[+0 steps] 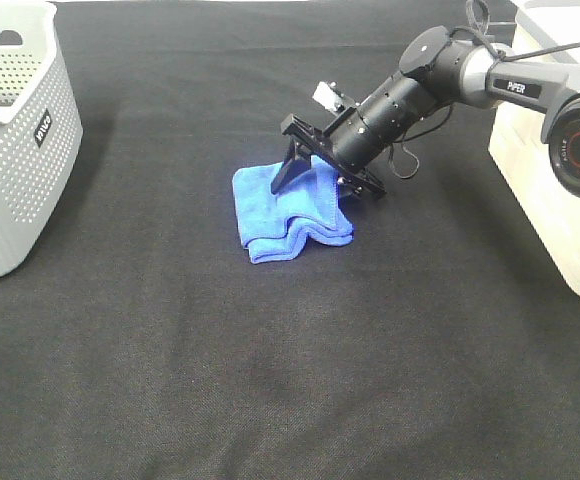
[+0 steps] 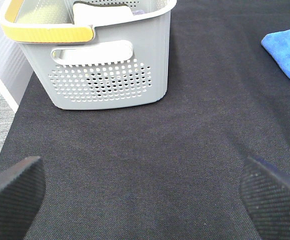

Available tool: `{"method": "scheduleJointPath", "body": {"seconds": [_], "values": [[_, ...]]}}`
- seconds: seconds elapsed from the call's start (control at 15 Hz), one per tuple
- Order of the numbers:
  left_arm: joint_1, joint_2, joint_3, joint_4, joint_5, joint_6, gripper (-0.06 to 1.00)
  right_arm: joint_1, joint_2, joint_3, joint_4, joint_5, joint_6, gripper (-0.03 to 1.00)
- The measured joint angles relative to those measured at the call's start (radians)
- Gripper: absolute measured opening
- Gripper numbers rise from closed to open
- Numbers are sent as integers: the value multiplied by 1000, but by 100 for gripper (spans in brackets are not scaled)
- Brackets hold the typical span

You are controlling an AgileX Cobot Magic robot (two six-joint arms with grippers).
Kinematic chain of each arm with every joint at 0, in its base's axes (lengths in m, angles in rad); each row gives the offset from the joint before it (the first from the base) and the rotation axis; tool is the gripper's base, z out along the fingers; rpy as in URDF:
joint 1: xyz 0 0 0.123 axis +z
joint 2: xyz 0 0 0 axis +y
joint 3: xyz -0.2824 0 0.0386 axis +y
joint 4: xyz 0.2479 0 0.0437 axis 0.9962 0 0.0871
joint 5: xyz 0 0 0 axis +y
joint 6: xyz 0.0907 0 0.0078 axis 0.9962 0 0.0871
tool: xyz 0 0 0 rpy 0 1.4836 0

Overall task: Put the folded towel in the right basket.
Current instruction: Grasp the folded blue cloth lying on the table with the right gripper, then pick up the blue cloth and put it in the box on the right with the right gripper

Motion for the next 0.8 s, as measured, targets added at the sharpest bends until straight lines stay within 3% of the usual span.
{"method": "scheduleJointPath", "body": {"seconds": [0.07, 0.27, 0.53, 0.8], "values": [[0, 0, 0, 0, 0, 0, 99, 0, 5, 0, 0, -1, -5, 56], [0, 0, 0, 0, 0, 0, 99, 0, 10, -6, -10, 2, -6, 20], [0, 0, 0, 0, 0, 0, 99, 11, 53, -180, -91, 90, -7, 20], [0, 0, 0, 0, 0, 0, 99, 18, -19, -241, -171, 95, -3, 20]]}}
